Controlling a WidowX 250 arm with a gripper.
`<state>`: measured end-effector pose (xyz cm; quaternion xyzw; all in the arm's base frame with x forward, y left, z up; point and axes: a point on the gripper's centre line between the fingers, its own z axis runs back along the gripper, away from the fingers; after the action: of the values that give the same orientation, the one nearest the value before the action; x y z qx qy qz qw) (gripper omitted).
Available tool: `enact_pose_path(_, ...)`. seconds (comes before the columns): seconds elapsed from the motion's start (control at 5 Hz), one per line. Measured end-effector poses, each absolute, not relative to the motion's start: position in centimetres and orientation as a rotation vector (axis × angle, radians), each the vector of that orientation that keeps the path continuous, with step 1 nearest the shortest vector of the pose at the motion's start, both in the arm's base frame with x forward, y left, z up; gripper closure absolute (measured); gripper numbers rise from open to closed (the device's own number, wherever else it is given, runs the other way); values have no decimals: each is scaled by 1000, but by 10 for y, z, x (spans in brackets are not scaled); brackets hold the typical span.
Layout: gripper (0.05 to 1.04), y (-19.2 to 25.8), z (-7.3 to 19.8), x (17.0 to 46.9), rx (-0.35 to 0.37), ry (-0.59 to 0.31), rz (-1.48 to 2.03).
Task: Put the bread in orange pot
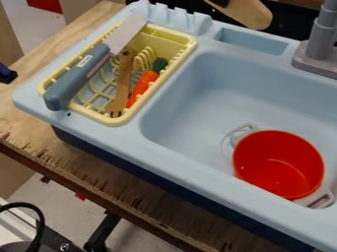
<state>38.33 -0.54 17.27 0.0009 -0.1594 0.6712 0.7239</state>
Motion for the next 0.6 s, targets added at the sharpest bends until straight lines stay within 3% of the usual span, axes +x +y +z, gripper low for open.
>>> enact_pose_path(0.4,628,-11,184,340,-58,-346,1390)
enact_pose_path(0.6,628,-24,179,313,-72,-296,1312)
